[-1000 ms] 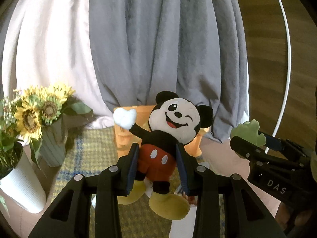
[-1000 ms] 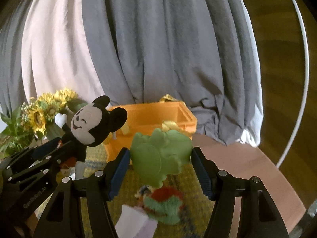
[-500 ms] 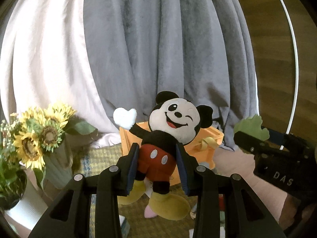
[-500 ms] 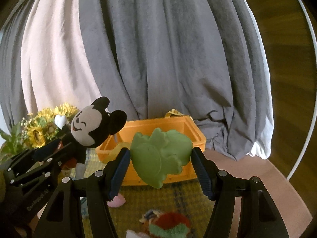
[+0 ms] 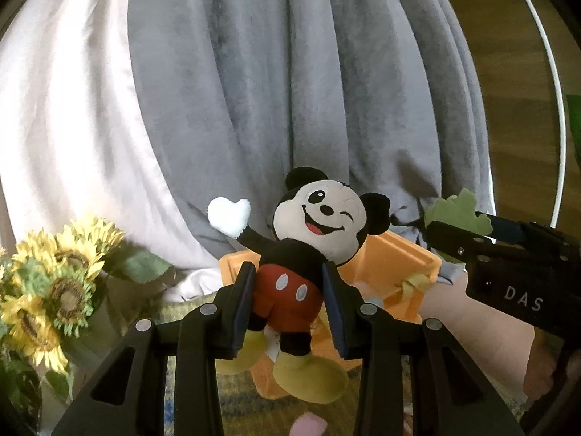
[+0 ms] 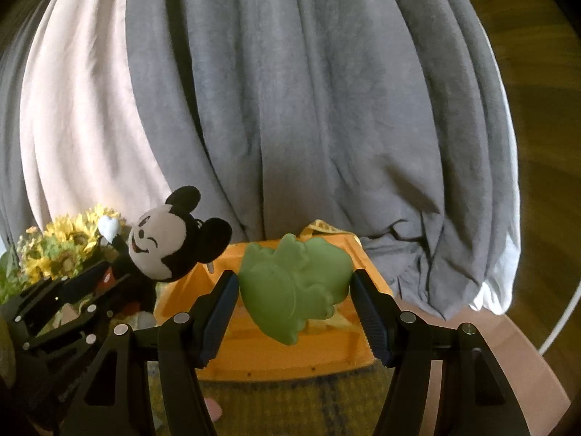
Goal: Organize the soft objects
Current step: 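Lift the Mickey plush with the left tool while the right tool lifts the frog plush toward the crate, then open both tools to drop the Mickey and frog plushes into the orange crate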
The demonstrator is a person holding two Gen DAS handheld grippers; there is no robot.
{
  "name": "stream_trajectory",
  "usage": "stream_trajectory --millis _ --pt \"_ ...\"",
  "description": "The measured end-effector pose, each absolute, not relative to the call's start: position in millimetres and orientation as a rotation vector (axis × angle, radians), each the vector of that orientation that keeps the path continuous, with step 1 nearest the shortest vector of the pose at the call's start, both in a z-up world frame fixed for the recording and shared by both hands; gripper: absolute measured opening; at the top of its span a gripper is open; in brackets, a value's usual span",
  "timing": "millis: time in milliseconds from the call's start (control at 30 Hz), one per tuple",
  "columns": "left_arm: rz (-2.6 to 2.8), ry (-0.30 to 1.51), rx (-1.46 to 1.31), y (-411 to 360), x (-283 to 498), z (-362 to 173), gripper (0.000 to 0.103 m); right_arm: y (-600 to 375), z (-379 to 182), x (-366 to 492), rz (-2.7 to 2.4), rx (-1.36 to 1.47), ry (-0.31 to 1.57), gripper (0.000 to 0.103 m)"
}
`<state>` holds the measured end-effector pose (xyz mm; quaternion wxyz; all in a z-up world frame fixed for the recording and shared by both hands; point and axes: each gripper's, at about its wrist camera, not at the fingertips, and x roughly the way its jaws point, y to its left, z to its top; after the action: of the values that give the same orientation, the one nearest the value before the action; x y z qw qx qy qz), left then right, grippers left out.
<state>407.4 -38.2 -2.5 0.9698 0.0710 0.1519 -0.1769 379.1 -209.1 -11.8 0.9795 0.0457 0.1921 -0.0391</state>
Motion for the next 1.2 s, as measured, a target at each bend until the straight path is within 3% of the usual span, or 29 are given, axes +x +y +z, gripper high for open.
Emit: stream_trajectory --millis 967,1033,1100,1200 --pt "-0.444 0.447 0.272 -86 540 -50 0.04 -234 -66 500 -0.097 0.09 0.502 0.065" --pt "-0.442 0.46 0.268 -88 543 -53 0.044 -237 -70 506 -0.105 0.092 0.525 0.066" --pt "-0.443 0.469 0.253 -86 542 -54 0.047 -240 -72 509 -0.116 0.095 0.544 0.078" --pt "-0.421 0.468 0.237 -83 539 -52 0.048 -244 -72 508 -0.144 0.107 0.54 0.078"
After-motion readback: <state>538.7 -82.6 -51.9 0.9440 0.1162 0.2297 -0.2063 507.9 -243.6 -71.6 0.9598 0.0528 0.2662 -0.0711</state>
